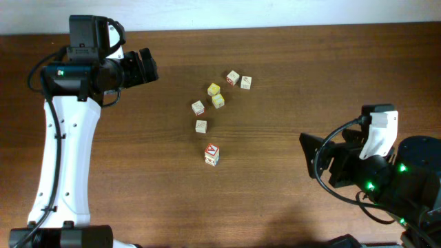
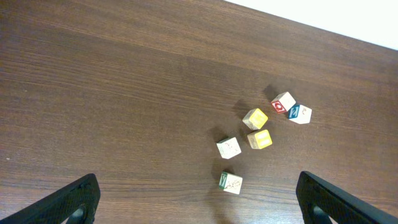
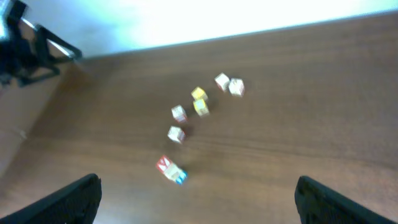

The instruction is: Rotate 3 blocks

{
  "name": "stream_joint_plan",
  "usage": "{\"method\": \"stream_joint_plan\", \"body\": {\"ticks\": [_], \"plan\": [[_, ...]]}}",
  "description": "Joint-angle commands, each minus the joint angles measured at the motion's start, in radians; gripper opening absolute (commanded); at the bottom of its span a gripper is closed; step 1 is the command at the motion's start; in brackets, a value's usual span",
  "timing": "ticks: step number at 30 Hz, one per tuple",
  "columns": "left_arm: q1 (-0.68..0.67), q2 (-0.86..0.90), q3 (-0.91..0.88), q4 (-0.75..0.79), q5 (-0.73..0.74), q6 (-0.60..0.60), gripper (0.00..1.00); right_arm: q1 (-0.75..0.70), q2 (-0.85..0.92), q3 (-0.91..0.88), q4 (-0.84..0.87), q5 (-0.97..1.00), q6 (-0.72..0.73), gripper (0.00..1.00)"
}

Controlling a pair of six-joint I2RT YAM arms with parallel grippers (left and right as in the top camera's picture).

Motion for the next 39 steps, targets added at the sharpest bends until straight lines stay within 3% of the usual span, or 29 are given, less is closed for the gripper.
{"method": "stream_joint_plan", "body": {"ticks": [1, 3, 6, 10, 14, 21, 25, 39], "plan": [[0.002, 0.002, 0.007, 0.001, -0.010, 0.013, 0.99, -0.008, 0.006, -0.020, 0.015, 0.204, -0.011, 0.98], [0.002, 0.002, 0.007, 0.001, -0.011, 0.013, 0.99, -0.077, -0.023, -0.105, 0.134, 0.273, -0.079, 0.99], [0.002, 0.002, 0.007, 0.001, -0.011, 0.013, 0.99, -0.220, -0.160, -0.306, 0.361, 0.095, -0.321, 0.99], [0.002, 0.002, 0.007, 0.001, -0.011, 0.013, 0.99, -0.346, -0.428, -0.642, 0.593, 0.046, -0.325, 0.98], [0.002, 0.002, 0.007, 0.001, -0.011, 0.013, 0.99, -0.374, -0.639, -0.942, 0.758, 0.029, -0.325, 0.99], [0.002, 0.002, 0.007, 0.001, -0.011, 0.013, 0.99, -0.373, -0.832, -1.319, 1.009, 0.011, -0.325, 0.99], [0.002, 0.002, 0.007, -0.002, -0.011, 0.013, 0.99, -0.373, -0.832, -1.392, 1.040, 0.029, -0.325, 0.99], [0.002, 0.002, 0.007, -0.002, -0.010, 0.013, 0.99, -0.373, -0.832, -1.392, 1.040, 0.032, -0.325, 0.98]]}}
